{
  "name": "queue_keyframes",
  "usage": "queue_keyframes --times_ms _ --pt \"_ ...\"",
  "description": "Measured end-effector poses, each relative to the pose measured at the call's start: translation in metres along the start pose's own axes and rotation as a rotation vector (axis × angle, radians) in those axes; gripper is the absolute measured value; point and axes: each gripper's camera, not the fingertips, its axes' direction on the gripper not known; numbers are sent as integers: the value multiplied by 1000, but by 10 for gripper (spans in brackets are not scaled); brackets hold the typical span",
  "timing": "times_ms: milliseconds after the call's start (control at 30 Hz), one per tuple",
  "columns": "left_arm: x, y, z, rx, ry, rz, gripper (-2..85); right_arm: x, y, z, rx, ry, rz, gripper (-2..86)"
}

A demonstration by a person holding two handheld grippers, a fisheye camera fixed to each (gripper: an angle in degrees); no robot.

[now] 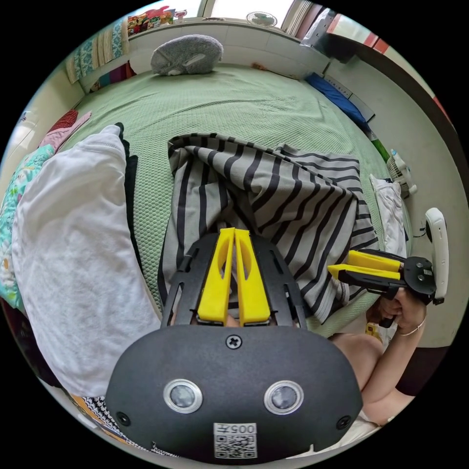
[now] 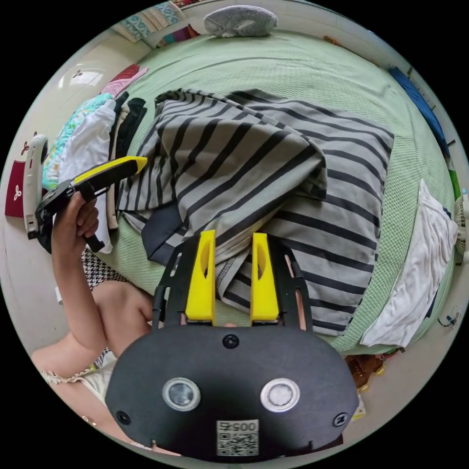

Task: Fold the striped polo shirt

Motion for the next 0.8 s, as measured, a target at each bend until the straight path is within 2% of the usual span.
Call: queue_keyframes --times_ms 367,800 --pt "10 -5 7 -14 -12 26 -7 -1 -7 -9 72 -82 6 20" --pt "2 -10 11 -20 -1 17 -7 -22 -7 -6 51 2 -9 6"
